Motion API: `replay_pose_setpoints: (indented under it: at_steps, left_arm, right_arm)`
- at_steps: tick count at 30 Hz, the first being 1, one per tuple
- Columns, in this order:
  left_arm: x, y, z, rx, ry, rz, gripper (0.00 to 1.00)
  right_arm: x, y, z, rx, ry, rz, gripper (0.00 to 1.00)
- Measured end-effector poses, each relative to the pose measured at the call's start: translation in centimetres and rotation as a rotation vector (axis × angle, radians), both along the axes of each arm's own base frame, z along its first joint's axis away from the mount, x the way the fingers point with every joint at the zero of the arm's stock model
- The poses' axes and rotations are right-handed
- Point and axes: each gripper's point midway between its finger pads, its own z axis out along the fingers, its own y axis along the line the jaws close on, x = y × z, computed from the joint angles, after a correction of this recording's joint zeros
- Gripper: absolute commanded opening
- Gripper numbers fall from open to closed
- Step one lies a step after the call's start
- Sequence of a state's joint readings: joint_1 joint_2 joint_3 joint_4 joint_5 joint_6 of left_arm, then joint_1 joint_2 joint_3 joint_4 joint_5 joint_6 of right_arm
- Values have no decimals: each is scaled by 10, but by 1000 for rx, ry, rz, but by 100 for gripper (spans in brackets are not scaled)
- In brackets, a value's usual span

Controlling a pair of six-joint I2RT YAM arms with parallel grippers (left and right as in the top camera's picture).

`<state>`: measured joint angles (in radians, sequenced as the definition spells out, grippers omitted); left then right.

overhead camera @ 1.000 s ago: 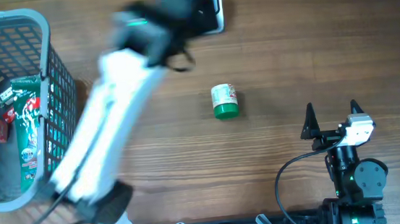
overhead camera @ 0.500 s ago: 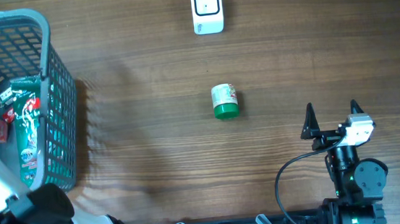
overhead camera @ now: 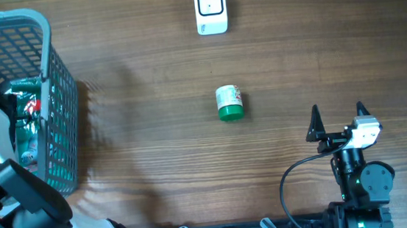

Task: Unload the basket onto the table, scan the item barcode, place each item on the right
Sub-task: 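Grasp the white tissue pack in the basket with the left gripper, place beside jar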

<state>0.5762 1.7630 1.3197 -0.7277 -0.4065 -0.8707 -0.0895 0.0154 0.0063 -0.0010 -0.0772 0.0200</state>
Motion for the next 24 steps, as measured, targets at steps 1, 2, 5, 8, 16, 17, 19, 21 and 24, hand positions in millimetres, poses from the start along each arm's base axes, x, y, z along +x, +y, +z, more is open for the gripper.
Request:
replay_pose_setpoints:
  at_steps: [1,2,5,8,16,17,19,21,24]
  left_arm:
    - [0,4,0,20,4,8,100]
    - [0,7,-1,33,10,14,100]
    - [1,14,-17,48,48,27,100]
    - [4,22,-38,62,87,26,100]
    - [19,41,-37,158,93,-27,91]
    - [20,42,-37,164,93,-29,88]
    - [21,43,-36,173,95,-30,77]
    - [20,44,-42,172,116,-44,68]
    - [19,48,-43,195,154,-69,68]
  right_arm:
    - [0,0,0,0,0,0,100]
    - [0,0,0,0,0,0,100]
    - [0,0,0,0,0,0,100]
    - [0,0,0,0,0,0,100]
    - [0,0,0,0,0,0,100]
    - [0,0,0,0,0,0,100]
    - [0,0,0,0,0,0,100]
    - [0,0,0,0,0,0,100]
    - [0,0,0,0,0,0,100]
